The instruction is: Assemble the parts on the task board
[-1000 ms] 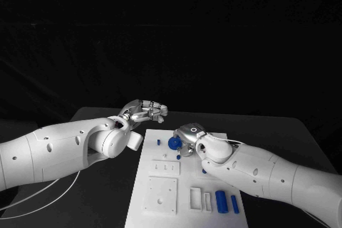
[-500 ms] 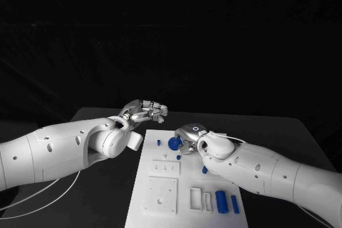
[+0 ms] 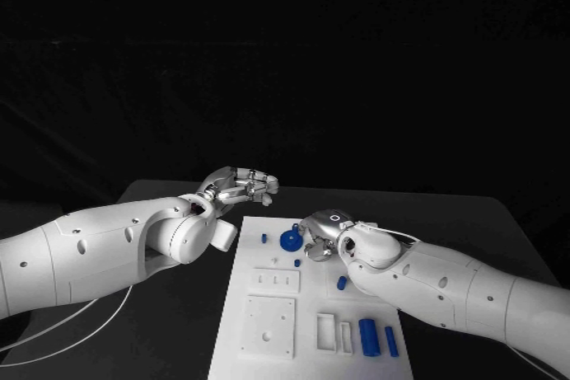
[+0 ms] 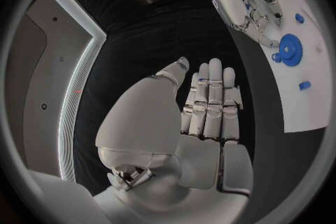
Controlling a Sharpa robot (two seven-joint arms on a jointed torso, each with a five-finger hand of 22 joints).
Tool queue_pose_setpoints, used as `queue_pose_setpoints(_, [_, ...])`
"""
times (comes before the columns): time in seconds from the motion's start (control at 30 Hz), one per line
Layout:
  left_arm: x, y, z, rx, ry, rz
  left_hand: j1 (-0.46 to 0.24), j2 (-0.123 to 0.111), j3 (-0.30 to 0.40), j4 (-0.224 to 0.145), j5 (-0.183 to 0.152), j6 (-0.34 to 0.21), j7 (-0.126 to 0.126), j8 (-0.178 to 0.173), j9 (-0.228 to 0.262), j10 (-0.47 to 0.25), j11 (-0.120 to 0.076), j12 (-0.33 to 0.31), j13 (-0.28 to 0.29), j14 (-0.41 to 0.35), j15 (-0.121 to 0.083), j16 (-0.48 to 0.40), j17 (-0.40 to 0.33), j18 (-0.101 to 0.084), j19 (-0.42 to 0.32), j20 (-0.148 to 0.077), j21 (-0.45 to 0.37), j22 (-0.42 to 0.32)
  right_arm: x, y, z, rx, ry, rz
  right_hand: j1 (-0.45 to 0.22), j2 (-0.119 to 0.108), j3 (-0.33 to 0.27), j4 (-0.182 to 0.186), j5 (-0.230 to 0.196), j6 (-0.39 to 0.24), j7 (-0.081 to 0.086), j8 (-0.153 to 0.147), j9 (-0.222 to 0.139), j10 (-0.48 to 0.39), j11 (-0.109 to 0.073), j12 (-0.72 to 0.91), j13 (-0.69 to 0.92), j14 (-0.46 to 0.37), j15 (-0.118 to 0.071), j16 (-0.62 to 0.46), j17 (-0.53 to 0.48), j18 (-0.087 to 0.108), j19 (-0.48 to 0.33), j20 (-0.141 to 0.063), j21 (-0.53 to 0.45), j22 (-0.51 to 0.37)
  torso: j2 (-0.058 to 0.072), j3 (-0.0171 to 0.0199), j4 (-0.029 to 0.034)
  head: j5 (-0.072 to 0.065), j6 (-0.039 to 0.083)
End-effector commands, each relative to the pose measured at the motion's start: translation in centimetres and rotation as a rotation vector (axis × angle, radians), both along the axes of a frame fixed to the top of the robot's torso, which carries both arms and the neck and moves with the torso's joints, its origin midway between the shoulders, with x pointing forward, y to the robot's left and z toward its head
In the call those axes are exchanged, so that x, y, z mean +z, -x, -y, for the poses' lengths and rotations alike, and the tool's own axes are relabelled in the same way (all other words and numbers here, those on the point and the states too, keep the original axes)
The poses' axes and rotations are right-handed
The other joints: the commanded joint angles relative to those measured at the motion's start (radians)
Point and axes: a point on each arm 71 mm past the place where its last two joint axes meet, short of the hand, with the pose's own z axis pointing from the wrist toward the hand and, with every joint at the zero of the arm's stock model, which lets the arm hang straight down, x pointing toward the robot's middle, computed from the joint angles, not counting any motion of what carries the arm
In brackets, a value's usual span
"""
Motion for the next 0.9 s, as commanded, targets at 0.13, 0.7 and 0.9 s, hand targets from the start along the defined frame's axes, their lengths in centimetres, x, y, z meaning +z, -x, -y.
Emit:
queue_pose_setpoints(0.13, [0.2, 0.1, 0.1, -0.003, 0.003, 0.011, -0.011, -0.001, 0.001, -0.007, 0.000, 0.000, 0.006, -0.007, 0.001, -0.001, 0.006, -0.006, 0.001, -0.008, 0.000, -0.004, -0.002, -0.004, -0.005, 0.002, -0.004, 0.014, -0.2, 0.0, 0.2, -0.015, 0.014, -0.022, -0.013, -0.001, 0.001, -0.005, 0.000, 0.002, 0.008, -0.002, 0.000, 0.004, 0.001, 0.004, 0.001, 0.000, -0.002, -0.003, 0.002, 0.100, 0.001, -0.006, 0.005, 0.016, 0.000, 0.0002, 0.0003, -0.002, 0.003])
queue_pose_setpoints(0.7, [0.2, 0.0, -0.6, 0.012, 0.001, 0.015, -0.012, -0.002, 0.002, -0.009, 0.000, 0.000, 0.006, -0.007, 0.001, -0.001, 0.006, -0.007, 0.002, -0.008, 0.000, -0.004, -0.002, -0.005, -0.005, 0.002, -0.005, 0.014, 4.3, 0.8, 4.5, 0.018, -0.299, 0.024, 0.004, -0.035, 0.007, -0.008, -0.146, 0.022, 0.020, 0.012, 0.006, 0.002, 0.012, 0.003, -0.004, 0.002, 0.008, -0.007, 0.005, 0.100, 0.007, -0.012, 0.003, 0.011, -0.002, 0.0020, -0.0039, -0.005, 0.014])
queue_pose_setpoints(0.9, [0.2, -0.1, -1.0, 0.018, -0.001, 0.016, -0.013, -0.001, 0.003, -0.009, 0.000, 0.001, 0.006, -0.007, 0.002, 0.001, 0.005, -0.007, 0.002, -0.008, 0.000, -0.004, -0.002, -0.005, -0.005, 0.002, -0.005, 0.014, 5.6, 0.4, 9.3, 0.006, -0.431, -0.043, 0.029, -0.045, -0.012, -0.017, -0.428, 0.038, 0.039, 0.020, 0.010, -0.008, 0.030, 0.005, -0.005, 0.001, 0.026, -0.009, 0.008, 0.100, 0.001, -0.014, 0.001, 0.012, -0.008, 0.0080, -0.0104, -0.007, 0.017])
